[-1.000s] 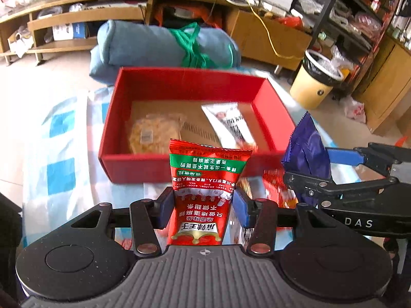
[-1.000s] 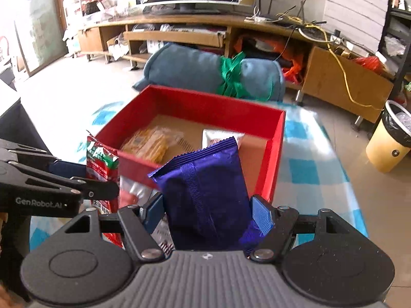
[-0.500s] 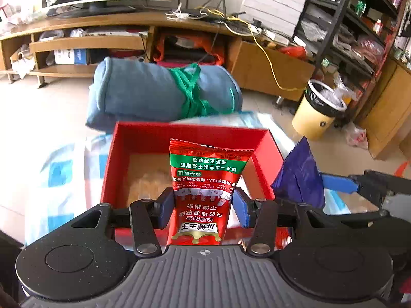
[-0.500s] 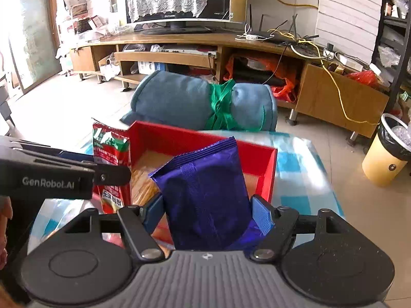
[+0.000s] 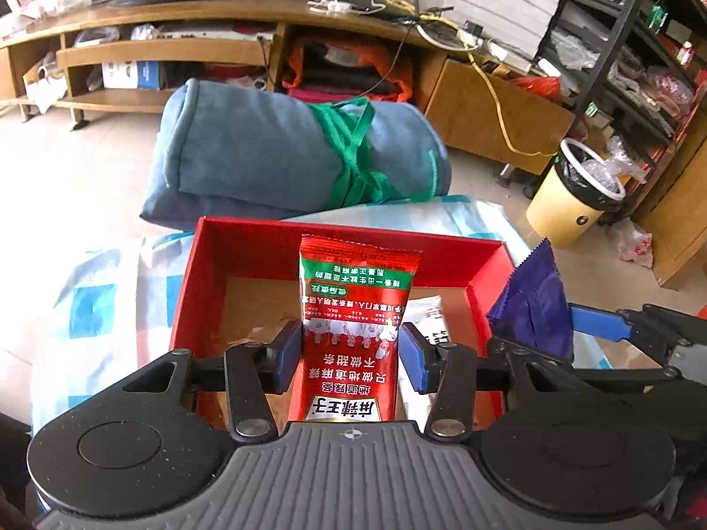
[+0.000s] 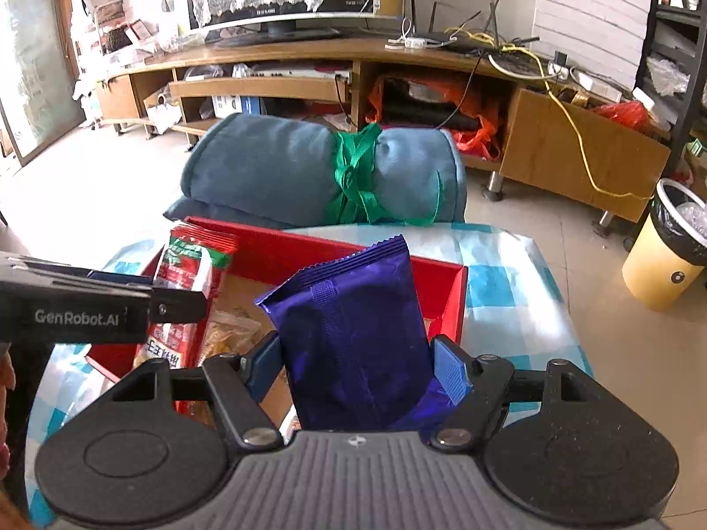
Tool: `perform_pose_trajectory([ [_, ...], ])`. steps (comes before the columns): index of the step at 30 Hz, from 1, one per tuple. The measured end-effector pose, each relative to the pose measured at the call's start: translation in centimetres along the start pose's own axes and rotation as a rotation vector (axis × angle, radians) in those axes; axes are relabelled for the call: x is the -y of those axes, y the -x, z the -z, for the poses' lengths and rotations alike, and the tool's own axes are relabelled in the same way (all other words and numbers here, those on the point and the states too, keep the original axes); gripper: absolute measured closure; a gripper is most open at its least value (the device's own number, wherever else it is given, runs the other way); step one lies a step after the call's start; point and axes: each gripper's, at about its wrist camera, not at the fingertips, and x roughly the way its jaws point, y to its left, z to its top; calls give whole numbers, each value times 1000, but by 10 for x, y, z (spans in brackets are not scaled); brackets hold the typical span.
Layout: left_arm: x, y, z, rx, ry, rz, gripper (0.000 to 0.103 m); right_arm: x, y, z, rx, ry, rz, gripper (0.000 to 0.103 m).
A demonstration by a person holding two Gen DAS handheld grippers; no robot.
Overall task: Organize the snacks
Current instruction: 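Carry the red packet and blue bag over the red box with both tools, then lower and release the red packet and blue bag into the box with both tools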
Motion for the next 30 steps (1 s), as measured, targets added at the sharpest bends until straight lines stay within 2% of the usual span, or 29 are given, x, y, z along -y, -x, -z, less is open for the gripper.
perform_pose_trajectory([
  [1, -2, -3, -1, -10, 3, 5, 65, 0, -3, 0, -7, 3, -1, 36],
  [3, -5, -8, -3, -28, 22, 21, 63, -1, -8, 1, -21, 5, -2, 36],
  [9, -5, -27, 3, -86, 15, -8, 63, -4, -24, 5, -73, 17, -4, 36],
  [22, 0, -32, 10, -105, -15, -33, 62, -10, -44, 7, -117, 36, 2, 37],
  [30, -1, -32, 12, -101, -22, -46, 49, -8, -47, 9, -125, 30, 1, 37],
])
